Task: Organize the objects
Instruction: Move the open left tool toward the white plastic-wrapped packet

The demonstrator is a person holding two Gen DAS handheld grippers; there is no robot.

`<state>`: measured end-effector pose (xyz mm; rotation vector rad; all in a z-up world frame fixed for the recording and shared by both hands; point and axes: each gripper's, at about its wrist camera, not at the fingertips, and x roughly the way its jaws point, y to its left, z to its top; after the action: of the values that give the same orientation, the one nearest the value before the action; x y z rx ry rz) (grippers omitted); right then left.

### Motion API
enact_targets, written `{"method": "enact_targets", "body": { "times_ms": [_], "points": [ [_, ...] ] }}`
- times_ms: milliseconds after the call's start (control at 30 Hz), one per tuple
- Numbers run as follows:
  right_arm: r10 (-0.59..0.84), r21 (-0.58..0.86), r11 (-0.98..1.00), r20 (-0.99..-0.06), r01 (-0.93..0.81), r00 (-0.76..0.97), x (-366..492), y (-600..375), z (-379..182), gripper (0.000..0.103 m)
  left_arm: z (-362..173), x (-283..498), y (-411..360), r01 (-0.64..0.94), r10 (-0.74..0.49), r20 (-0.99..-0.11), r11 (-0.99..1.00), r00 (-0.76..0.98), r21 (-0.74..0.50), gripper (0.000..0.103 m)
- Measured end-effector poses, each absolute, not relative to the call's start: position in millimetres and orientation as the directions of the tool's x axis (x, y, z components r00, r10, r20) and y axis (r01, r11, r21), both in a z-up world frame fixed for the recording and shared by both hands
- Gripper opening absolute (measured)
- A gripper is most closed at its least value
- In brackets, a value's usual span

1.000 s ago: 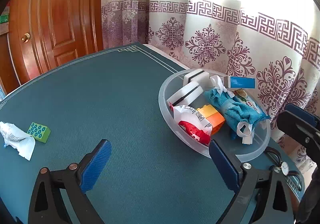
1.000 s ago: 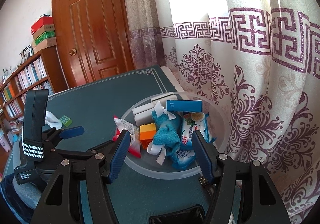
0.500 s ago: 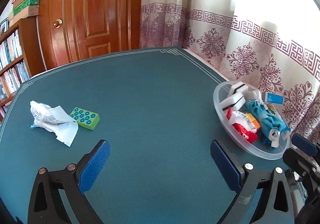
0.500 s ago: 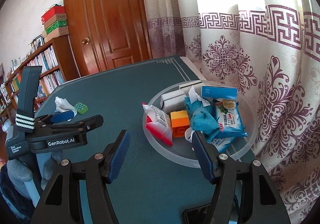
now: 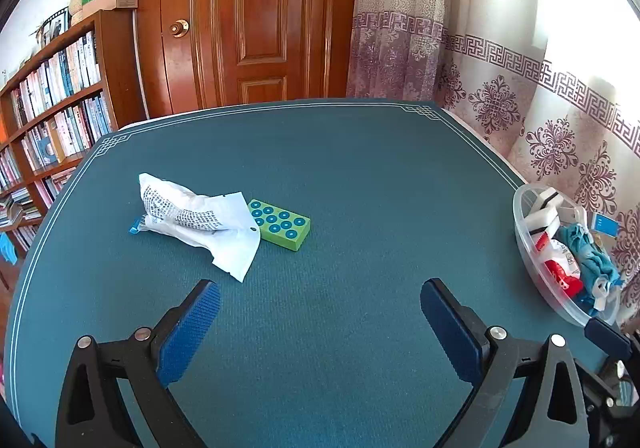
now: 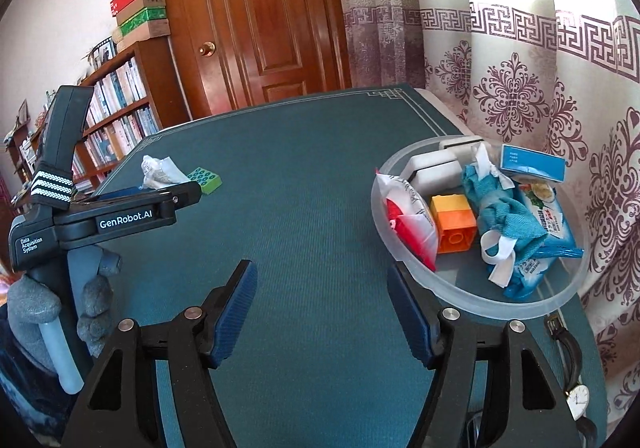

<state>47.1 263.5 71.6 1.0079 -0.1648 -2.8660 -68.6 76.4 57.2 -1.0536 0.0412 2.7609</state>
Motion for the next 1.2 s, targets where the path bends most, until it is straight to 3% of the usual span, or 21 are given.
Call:
{"method": "enact_targets", "body": {
  "times_ms": [433,700,900,1200],
  "points": [
    [-0.183,0.157,-0.982,-0.658,0.104,-0.731,21,233,56,0.069,59,-78,40,-0.109,0.137,-0.671,-0.990,-0.728,-0.085,0.102],
    [-0.175,0.161,-0.983,-0.665,0.089,-0.727,10,225,46,0.069,58,-93,8,-0.013,0.126,-0.696,-0.986,-0.707,-0.165,0.102],
    [-0.176,0.169,-0.982,-0.668,0.083,-0.723,7,225,44,0.069,54,-109,-22,0.070,0.189,-0.712,-0.946,-0.676,-0.318,0.102],
    [-0.182,0.162,-0.982,-0.672,0.097,-0.718,8,220,39,0.069,53,-140,-51,0.197,0.153,-0.727,-0.907,-0.670,-0.372,0.102]
  ]
}}
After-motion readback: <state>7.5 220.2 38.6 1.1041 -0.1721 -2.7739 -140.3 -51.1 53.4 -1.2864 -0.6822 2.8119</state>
